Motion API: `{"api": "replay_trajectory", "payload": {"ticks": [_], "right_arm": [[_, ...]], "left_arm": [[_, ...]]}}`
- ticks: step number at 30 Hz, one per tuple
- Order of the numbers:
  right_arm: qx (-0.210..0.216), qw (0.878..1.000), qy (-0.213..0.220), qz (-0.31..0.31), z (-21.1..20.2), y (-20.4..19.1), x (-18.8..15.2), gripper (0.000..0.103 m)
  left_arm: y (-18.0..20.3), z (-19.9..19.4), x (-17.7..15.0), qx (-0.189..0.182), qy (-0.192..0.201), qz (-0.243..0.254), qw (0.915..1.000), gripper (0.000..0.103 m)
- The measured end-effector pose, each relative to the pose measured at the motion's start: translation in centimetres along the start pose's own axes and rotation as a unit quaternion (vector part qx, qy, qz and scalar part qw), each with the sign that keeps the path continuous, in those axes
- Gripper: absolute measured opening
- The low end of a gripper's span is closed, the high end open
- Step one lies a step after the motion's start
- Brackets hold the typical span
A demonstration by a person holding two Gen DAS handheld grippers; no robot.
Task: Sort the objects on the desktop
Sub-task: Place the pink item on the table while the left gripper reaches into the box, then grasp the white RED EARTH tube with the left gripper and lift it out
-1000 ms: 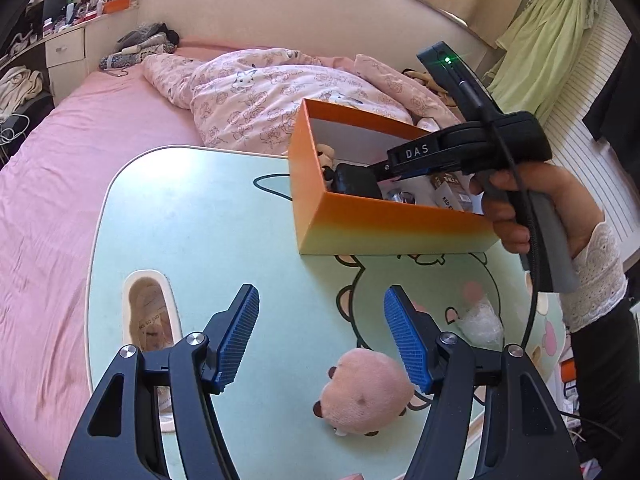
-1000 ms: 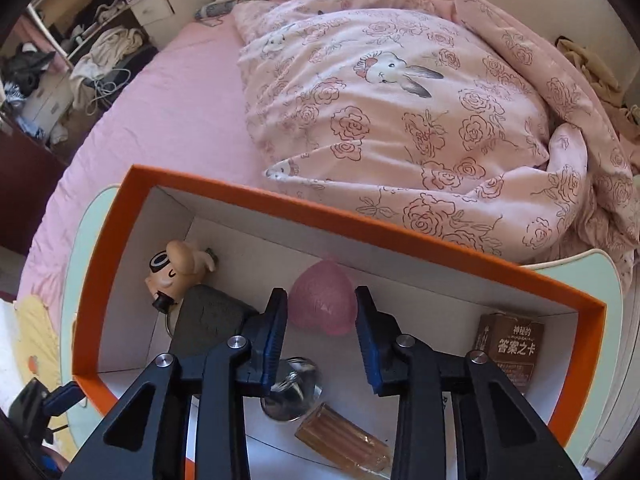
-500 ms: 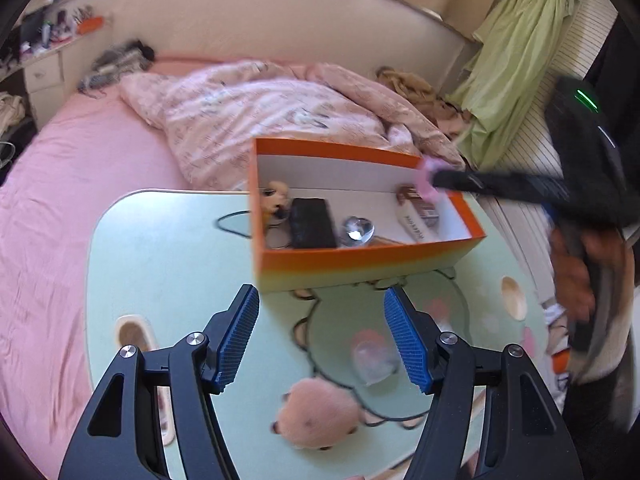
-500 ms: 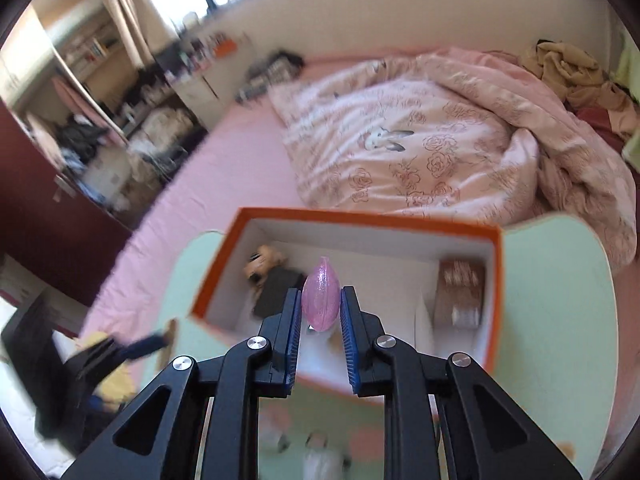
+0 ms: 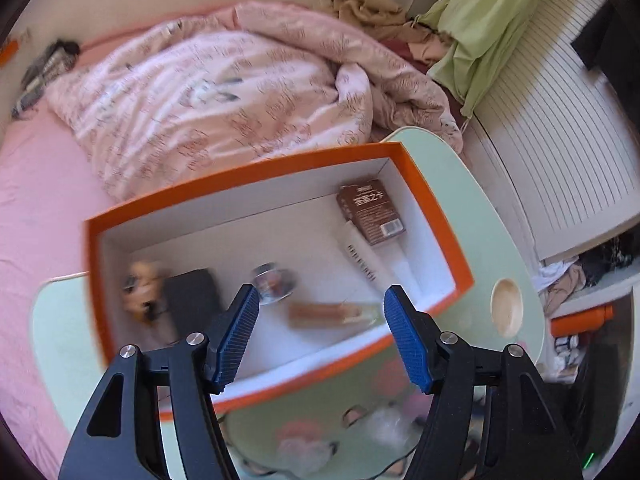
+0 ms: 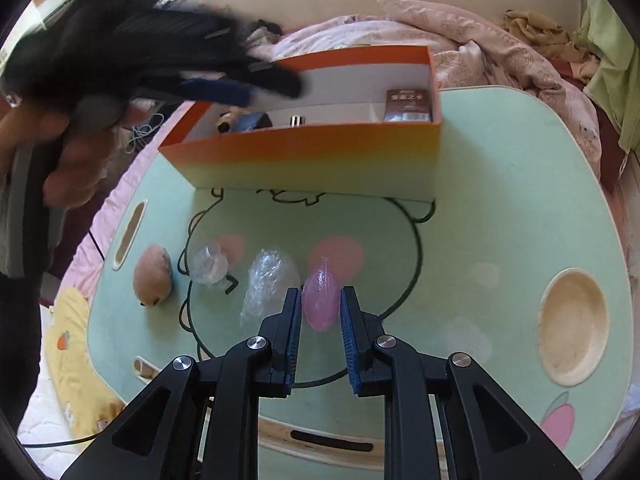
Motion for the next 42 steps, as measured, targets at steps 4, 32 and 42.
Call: {"api": "replay_trajectory", "payload": {"ticks": [4,32,42], "right_arm": [[0.000,1.000,0.011,0.002,0.4,-0.3,-0.5,0.019],[0.069,0.994,0.051,0.073,-2.7,2.0,-0.1,0.040],[0.066,0.993,0.054,0.084,-3.2,2.4,0.1,0.040]], "left_arm": [[0.9,3.1,0.3,-0.001,-0.040,-0.034,0.9986,0.066],[3.1,2.9,1.1,0.050,0.011,0.065,0.9966,0.025],[2.9,-1.8,0.8,-0.011,0.017,0.027,0.9994,0.036]]}}
Point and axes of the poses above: each gripper's, at about its wrist camera, not at the fingertips, and z roughly the way its jaws point, y to its right, x to its top, the point moved 5 cm from there along z, roughly the way its jaws point, and after that the axes turned 10 degrees about y, right-handed, at the moved point
